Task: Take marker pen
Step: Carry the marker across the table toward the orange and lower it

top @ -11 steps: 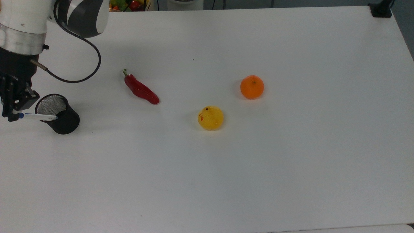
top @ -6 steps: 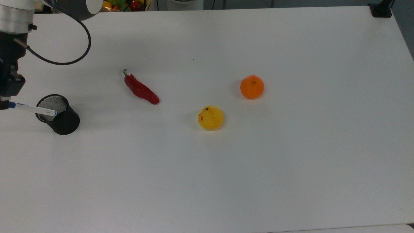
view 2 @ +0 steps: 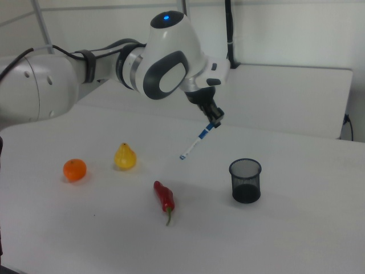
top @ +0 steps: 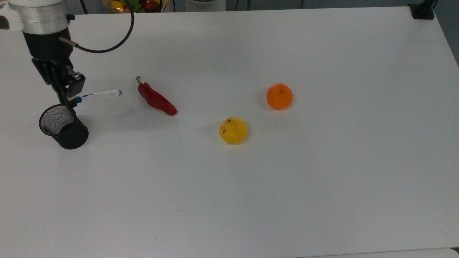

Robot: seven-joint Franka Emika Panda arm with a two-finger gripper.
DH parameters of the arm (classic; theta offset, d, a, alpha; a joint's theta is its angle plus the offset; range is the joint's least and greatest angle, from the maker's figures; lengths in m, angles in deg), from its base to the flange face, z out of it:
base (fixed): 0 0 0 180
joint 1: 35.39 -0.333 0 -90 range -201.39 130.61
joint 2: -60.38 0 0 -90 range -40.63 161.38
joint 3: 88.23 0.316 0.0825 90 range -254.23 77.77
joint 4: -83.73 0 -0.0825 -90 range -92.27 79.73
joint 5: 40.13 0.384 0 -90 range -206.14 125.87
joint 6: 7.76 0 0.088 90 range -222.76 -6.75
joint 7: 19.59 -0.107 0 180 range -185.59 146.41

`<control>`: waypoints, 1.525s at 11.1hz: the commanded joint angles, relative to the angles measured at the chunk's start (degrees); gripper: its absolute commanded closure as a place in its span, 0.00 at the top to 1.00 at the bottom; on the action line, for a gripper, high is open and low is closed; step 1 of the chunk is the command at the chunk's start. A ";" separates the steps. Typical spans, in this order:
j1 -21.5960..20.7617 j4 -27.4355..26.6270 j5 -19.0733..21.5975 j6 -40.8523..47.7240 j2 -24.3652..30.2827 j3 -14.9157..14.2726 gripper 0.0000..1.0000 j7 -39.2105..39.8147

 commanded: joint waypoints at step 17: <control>-28.92 -7.56 0.98 32.53 -1.95 2.49 0.00 10.33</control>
